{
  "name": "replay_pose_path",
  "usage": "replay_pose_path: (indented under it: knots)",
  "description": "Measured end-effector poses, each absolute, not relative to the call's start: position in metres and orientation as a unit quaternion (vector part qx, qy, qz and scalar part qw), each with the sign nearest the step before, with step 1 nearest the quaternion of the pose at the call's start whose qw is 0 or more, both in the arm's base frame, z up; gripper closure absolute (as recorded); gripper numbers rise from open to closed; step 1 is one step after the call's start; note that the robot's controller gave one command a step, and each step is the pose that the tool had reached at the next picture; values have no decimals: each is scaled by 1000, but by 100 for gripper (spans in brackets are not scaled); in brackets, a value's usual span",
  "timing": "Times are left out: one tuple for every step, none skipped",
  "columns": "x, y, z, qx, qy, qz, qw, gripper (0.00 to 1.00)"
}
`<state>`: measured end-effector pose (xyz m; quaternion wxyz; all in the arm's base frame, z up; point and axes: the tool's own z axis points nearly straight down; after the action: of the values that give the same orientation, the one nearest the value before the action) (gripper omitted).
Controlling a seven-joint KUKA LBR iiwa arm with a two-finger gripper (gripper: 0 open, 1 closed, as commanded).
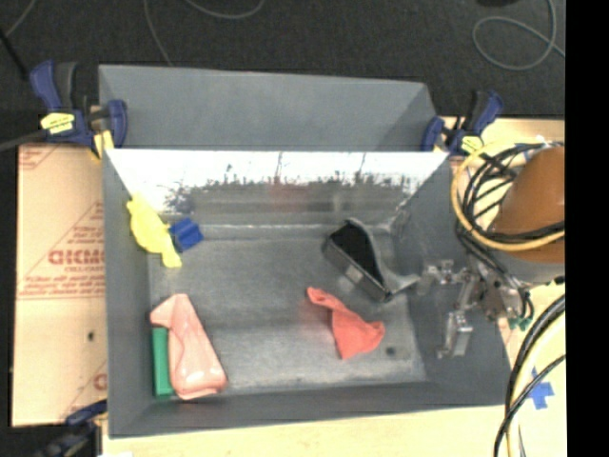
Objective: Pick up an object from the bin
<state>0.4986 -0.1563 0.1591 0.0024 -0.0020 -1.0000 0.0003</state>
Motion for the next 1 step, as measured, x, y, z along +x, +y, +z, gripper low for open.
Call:
replay_pose_path:
  knots:
    - [501,-156,163,0,-1000,1,-1,0]
